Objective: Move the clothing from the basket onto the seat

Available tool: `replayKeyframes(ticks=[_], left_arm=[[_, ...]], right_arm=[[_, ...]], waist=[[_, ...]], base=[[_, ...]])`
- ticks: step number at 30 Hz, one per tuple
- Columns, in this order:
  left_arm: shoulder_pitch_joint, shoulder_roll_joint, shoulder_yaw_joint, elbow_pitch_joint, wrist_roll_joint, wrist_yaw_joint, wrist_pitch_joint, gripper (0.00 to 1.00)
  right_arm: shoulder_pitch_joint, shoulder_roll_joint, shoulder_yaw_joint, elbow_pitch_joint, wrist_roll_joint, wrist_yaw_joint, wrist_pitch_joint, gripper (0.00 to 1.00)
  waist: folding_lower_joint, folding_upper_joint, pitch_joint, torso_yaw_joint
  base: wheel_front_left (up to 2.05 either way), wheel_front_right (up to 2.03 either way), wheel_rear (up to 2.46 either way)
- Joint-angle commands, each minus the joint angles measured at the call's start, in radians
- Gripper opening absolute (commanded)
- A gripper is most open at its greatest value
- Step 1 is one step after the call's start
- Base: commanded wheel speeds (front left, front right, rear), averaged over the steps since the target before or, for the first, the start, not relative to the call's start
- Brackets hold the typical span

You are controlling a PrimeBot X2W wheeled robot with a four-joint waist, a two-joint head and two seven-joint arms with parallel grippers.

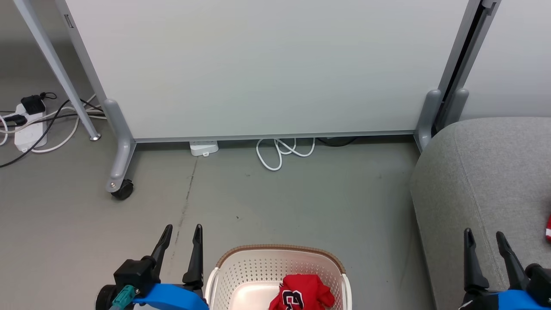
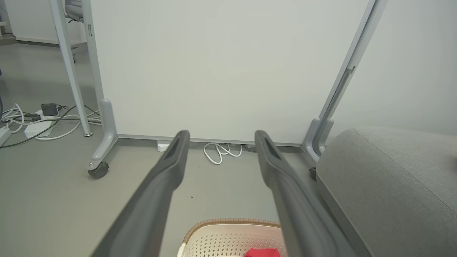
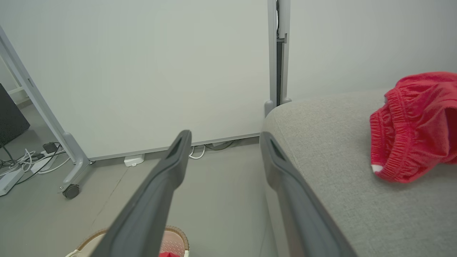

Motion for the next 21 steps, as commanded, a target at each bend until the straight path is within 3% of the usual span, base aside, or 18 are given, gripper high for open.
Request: replayKeyframes(ticks=[1, 21], left_arm=[[0.005, 0.004, 0.006, 0.003, 0.006, -0.001, -0.003, 1.0], [0.002, -0.006, -0.01, 0.014, 0.009, -0.001, -0.003, 1.0]], right_arm=[[0.013, 0.0, 0.008, 0.0, 0.009, 0.0, -0.005, 1.0], [0.019, 0.0, 0.038, 0.001, 0.013, 0.001, -0.001, 1.0]], waist=[[0.0, -0.0001, -0.002, -0.001], [0.0, -0.0001, 0.0, -0.005]], base=[[0.0, 0.0, 0.0], [0.0, 0.0, 0.0]])
